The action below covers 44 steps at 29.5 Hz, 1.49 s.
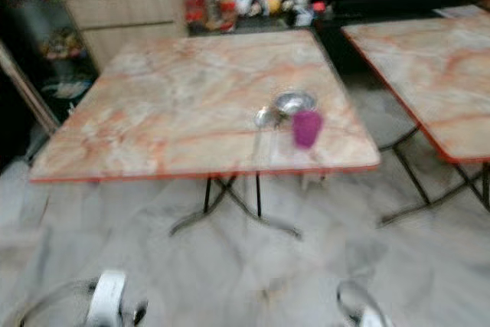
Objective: Setting the table
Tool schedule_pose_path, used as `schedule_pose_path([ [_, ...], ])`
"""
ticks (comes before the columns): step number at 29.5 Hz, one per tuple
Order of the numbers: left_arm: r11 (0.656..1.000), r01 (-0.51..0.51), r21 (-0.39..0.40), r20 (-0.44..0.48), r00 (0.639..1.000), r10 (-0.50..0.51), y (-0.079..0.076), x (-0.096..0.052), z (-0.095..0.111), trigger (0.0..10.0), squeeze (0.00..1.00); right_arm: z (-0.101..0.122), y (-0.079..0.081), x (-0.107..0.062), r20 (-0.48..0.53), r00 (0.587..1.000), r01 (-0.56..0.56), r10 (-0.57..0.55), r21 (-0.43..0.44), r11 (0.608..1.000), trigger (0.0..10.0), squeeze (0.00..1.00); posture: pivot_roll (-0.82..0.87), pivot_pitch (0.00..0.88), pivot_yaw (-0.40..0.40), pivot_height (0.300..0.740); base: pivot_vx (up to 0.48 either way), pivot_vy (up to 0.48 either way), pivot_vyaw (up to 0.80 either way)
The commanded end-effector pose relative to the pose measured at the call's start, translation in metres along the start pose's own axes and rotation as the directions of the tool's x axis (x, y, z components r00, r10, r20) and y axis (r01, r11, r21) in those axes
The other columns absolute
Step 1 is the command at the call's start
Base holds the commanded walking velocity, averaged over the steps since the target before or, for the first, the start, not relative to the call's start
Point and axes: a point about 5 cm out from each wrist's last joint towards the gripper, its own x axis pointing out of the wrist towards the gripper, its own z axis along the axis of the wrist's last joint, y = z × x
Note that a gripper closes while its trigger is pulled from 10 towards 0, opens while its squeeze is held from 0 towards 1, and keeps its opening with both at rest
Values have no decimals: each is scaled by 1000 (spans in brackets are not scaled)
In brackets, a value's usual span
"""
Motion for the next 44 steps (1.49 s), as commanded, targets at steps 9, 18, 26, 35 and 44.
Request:
schedule_pose_path([
  [9,1000,5,0,13,1000,-5,-3,2,4,10000,0,10,-2,1,41,999,1,-1,10,1000,10000,0,-49,0,64,740,0,0,0],
  [18,1000,-2,-28,59,998,3,-6,5,15,10000,0,22,8,5,91,995,-46,45,4,999,10000,0,-46,0,60,740,0,0,0],
  [26,998,-17,-54,127,992,23,-5,6,26,10000,0,36,18,7,151,983,-88,105,-117,989,10000,0,-42,0,57,740,0,0,0],
  [35,980,-105,-167,270,951,147,12,2,46,10000,0,71,56,5,325,895,-205,306,-308,929,10000,0,-44,0,54,740,0,0,0],
  [44,963,-143,-228,432,871,232,22,-6,73,10000,0,98,90,-5,430,778,-260,458,-443,858,10000,0,-38,0,47,740,0,0,0],
])
